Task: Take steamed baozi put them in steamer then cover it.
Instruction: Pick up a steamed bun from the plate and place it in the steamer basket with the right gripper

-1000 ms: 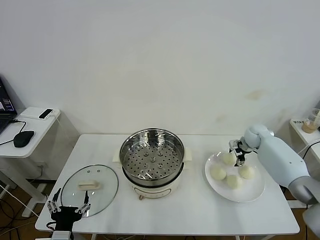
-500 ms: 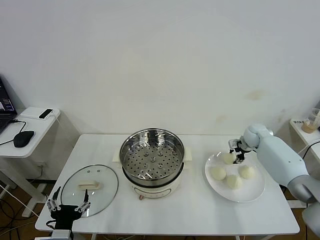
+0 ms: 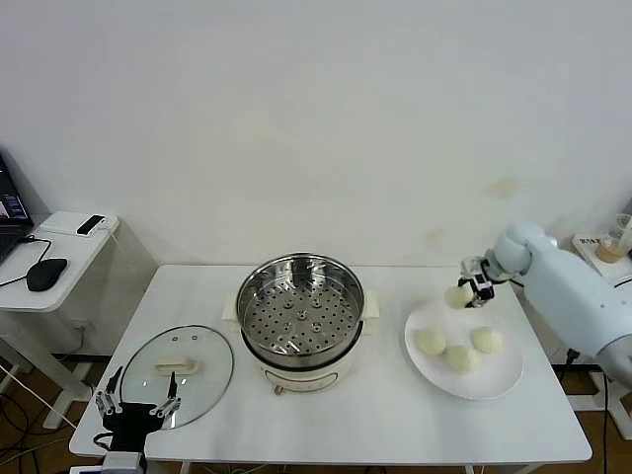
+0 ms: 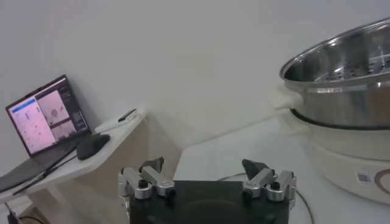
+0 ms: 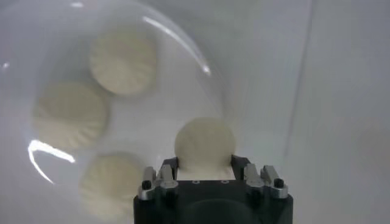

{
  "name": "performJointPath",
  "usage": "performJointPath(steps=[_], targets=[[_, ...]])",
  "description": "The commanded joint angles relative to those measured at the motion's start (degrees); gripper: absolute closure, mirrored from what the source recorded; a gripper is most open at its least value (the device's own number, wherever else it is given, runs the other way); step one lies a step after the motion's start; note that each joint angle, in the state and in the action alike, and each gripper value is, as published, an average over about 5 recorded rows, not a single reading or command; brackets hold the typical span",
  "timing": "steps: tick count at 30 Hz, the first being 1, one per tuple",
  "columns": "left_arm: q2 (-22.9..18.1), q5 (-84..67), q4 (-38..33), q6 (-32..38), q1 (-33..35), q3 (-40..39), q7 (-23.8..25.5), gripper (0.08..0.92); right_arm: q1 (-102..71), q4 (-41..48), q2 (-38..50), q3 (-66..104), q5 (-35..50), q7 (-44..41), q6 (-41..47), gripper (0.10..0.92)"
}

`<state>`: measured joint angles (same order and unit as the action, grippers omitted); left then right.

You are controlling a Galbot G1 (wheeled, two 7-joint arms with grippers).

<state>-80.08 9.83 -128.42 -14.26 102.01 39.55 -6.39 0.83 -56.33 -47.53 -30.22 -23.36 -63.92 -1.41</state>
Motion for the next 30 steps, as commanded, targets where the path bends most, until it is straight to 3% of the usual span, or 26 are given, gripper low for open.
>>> performJointPath(steps=[1,17,25,30], targets=[[0.44,-0.69,0.32,0.01,-0.14,0.07,0.0,0.177,12.09,-10.43,4.25,-9.39,13.4,-1.08,0.5,0.465],[1.59,-1.1,0.08,-0.09,-0.26,0.51,0.54,0.177,30.76,-16.85,-8.72,-28.81,32.5,4.59,2.03,0.457],[1.91,-1.17,0.11,-0.08,-0.06,1.72,0.75,0.177,31.45,-14.65,-19.72,-35.08,32.04,6.86,-2.91,0.465],[1.53,-1.15,-0.52,-0.07,0.24,2.29,0.72,0.177,29.36,-11.72,-24.94,-37.99,26.32,8.37,-7.31,0.465]])
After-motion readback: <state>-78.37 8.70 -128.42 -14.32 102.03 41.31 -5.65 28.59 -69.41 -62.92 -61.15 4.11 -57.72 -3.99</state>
